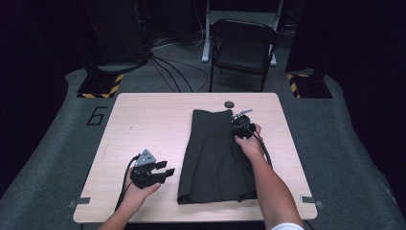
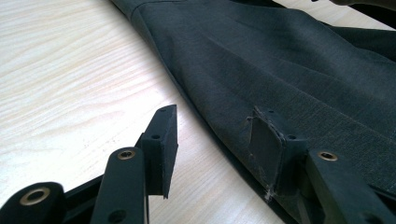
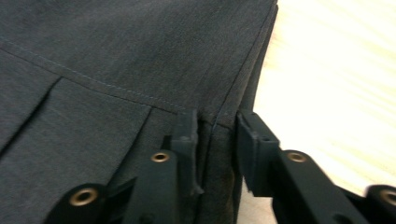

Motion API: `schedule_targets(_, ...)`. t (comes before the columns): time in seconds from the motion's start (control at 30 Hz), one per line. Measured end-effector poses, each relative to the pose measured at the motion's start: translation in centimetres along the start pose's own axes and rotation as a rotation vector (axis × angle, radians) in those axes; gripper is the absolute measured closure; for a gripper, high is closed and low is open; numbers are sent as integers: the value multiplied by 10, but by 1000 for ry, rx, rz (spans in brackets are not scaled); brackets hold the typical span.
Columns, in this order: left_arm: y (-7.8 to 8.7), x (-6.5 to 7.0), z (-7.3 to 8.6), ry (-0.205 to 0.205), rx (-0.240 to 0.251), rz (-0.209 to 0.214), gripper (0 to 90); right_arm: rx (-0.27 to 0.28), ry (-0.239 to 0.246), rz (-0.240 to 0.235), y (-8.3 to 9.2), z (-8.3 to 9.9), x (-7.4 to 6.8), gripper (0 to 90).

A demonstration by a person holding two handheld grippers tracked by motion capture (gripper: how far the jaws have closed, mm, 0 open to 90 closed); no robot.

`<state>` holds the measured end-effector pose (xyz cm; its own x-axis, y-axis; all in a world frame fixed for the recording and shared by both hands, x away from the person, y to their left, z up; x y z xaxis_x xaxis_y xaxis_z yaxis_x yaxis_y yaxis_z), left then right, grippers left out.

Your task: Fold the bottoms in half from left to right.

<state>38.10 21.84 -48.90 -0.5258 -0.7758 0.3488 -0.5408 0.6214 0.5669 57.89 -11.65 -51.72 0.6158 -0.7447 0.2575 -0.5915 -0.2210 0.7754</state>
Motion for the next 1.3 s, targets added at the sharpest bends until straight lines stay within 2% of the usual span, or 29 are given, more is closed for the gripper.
schedule_targets(0.1,-1,2,1,1,-3,5,515,3,22,27,-2,1,0,614)
schedule_targets(0.17,-2,3,2,-6,-4,7,514,-2,20,20,-2,2,1,589)
schedule_targets(0.2,-3,4,3,-15,-9,7,512,6,8,14,-2,3,2,586)
schedule_targets(0.33,-6,9,5,-8,-18,24,509,36,-36,-9,-4,8,4,605)
schedule_targets(0.37,-7,10,5,-15,-18,23,506,34,-46,-19,-3,8,4,604)
schedule_targets(0.4,-8,10,5,-26,-30,28,504,38,-55,-11,-3,7,5,598)
schedule_targets(0.43,-9,11,6,-31,-32,28,503,33,-55,-7,1,7,4,588)
schedule_targets(0.53,-13,13,7,-25,-48,33,499,60,-40,11,10,5,2,571)
schedule_targets(0.63,-21,14,8,-25,-52,34,493,85,-21,1,21,5,2,549)
schedule_targets(0.7,-27,16,8,-24,-56,38,486,88,-22,-8,27,9,3,524)
schedule_targets(0.73,-30,17,8,-29,-62,38,481,87,-39,-18,30,12,3,517)
schedule_targets(0.83,-38,17,8,-32,-69,18,462,111,-52,-36,36,22,2,498)
schedule_targets(0.87,-41,16,8,-25,-68,12,456,103,-40,-44,37,25,1,483)
schedule_targets(0.93,-45,14,8,-2,-73,10,444,119,-34,-49,40,31,-3,481)
schedule_targets(1.0,-49,13,6,28,-58,15,443,117,-31,-63,42,35,-5,467)
schedule_targets(1.07,-53,9,0,24,-54,5,442,113,-20,-64,42,37,-7,460)
schedule_targets(1.13,-57,5,-6,14,-48,-16,438,112,-29,-67,41,38,-8,446)
schedule_targets(1.2,-65,0,-14,18,-48,-41,424,107,-16,-64,39,38,-7,437)
schedule_targets(1.3,-76,-3,-25,22,-36,-61,422,103,-37,-64,35,39,-6,428)
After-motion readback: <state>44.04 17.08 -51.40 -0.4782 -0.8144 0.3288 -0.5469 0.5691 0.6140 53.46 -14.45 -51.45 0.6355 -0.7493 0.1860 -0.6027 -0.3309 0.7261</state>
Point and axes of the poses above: each handheld gripper's, and its own axes: y roughly backward along the jaws, z roughly out of its underside, x roughly to its right, the point moved 3 cm from there along -y, roughly forward along the jaws, and after that the axes turned 15 degrees about y, right-handed, at the moved point
